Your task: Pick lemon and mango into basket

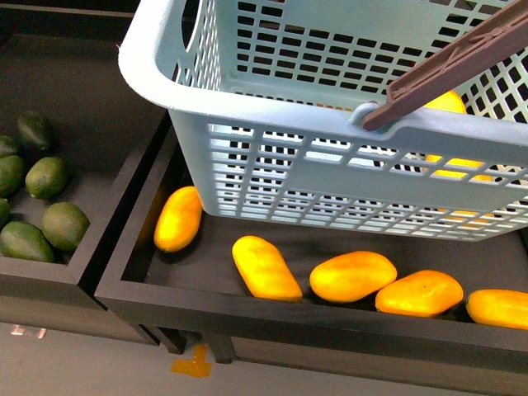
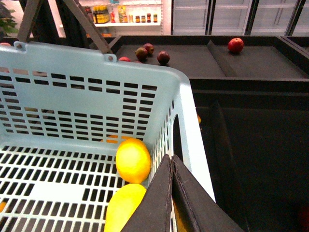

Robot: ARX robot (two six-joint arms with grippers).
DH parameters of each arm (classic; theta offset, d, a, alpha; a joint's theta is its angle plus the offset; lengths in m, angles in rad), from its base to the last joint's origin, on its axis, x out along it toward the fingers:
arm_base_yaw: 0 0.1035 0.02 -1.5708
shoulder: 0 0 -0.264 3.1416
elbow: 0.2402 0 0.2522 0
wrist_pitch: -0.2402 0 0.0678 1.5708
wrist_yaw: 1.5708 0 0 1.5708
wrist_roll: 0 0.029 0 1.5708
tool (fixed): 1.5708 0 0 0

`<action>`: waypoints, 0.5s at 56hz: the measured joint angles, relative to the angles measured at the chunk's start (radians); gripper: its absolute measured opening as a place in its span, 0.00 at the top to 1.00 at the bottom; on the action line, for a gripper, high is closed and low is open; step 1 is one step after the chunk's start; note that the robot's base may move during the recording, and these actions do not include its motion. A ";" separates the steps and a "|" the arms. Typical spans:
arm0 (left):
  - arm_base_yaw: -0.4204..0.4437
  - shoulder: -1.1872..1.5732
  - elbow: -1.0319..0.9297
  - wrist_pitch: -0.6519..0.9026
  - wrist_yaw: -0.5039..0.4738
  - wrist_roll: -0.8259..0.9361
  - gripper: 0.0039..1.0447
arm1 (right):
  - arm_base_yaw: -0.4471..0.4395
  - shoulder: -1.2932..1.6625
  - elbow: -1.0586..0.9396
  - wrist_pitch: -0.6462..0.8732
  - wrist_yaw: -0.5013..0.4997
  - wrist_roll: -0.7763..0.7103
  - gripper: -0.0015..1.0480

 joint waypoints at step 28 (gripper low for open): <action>0.000 0.000 0.000 0.000 -0.005 0.001 0.93 | 0.000 -0.343 -0.089 -0.247 0.000 0.000 0.98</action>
